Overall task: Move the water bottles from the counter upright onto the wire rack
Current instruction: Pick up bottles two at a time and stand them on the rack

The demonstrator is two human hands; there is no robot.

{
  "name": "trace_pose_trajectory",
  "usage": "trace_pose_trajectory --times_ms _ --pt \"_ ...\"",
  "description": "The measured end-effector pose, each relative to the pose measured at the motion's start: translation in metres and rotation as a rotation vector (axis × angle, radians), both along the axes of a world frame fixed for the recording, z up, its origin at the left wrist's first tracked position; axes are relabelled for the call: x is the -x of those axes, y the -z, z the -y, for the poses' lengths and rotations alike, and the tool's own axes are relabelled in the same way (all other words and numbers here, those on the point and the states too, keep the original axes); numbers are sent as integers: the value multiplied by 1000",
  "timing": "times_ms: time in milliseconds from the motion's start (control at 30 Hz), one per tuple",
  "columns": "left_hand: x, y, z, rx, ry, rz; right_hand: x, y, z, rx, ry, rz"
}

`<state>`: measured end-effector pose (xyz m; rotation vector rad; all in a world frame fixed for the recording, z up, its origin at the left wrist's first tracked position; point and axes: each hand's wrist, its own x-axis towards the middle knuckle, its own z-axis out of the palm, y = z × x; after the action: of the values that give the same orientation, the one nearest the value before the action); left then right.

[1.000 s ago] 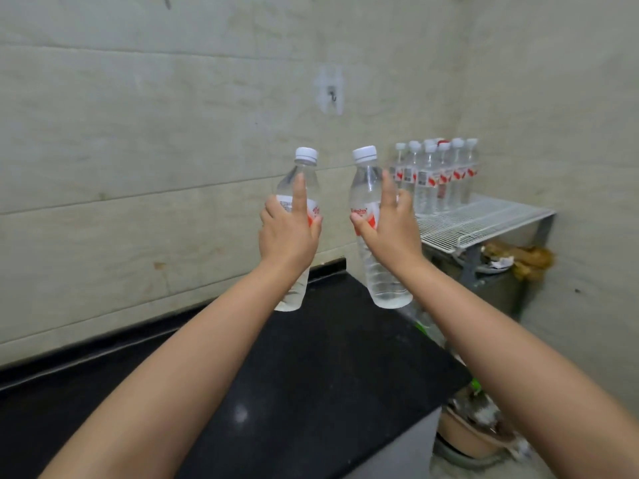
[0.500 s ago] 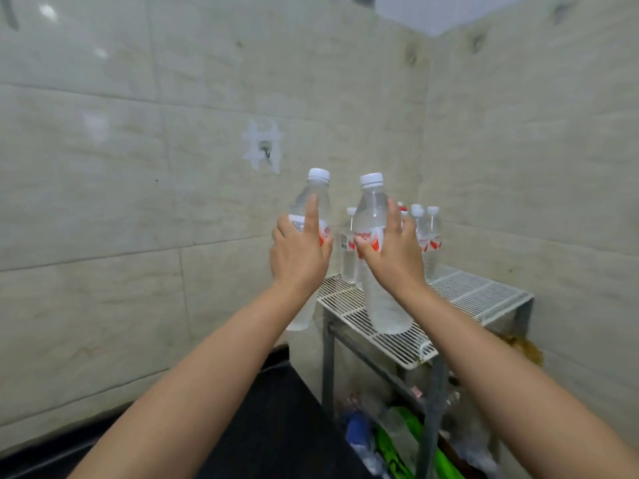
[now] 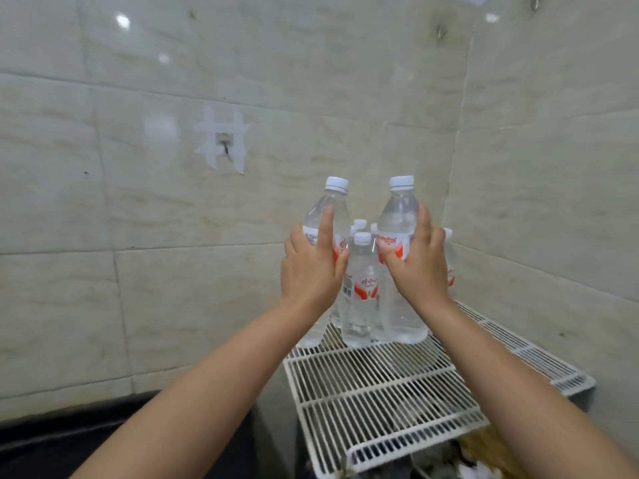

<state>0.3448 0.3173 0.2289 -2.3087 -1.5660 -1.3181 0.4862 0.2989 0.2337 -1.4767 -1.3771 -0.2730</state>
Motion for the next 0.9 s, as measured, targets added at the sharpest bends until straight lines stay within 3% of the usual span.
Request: trace_pose_trajectory --times_ms 333,633,900 --pt "-102 22 -9 47 -214 144 -89 25 -44 36 -244 6" --pt "-122 51 -11 -57 -216 248 -90 49 -59 26 -290 -66" --pt "-116 91 -20 34 -179 318 -80 85 -56 95 -310 -172"
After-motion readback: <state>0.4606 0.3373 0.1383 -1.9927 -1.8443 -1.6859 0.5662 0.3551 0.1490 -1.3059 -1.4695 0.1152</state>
